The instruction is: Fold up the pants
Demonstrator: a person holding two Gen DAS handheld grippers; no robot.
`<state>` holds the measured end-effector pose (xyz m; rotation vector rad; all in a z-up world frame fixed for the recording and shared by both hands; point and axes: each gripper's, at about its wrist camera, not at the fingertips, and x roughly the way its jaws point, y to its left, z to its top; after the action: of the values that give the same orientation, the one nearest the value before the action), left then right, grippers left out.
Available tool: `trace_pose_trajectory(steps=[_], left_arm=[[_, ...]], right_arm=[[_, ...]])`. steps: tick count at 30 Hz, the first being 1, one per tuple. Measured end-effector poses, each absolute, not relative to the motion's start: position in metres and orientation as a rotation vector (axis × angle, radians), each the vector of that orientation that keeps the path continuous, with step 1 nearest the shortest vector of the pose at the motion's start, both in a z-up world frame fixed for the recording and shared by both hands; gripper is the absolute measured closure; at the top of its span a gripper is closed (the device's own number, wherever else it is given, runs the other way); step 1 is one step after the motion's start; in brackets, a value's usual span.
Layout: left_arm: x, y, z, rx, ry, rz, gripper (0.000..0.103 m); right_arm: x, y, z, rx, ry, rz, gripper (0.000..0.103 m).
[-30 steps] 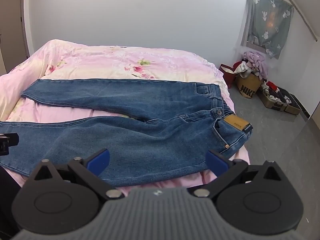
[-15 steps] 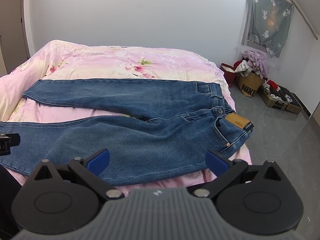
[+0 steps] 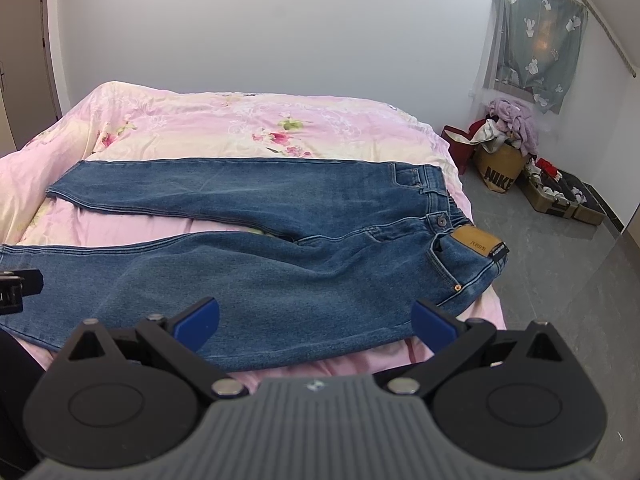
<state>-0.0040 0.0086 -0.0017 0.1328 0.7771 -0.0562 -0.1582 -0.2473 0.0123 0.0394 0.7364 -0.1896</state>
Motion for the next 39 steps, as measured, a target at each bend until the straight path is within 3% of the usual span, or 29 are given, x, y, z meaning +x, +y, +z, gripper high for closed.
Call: trace_pose_trajectory(steps=[39], left_arm=[[-0.0032,-0.0002,-0.0037,0.127,0.795,-0.069,0.0]], right_arm=[[-0.1588,-0.2508,0.0152,0.057,0.741,-0.187,0.004]])
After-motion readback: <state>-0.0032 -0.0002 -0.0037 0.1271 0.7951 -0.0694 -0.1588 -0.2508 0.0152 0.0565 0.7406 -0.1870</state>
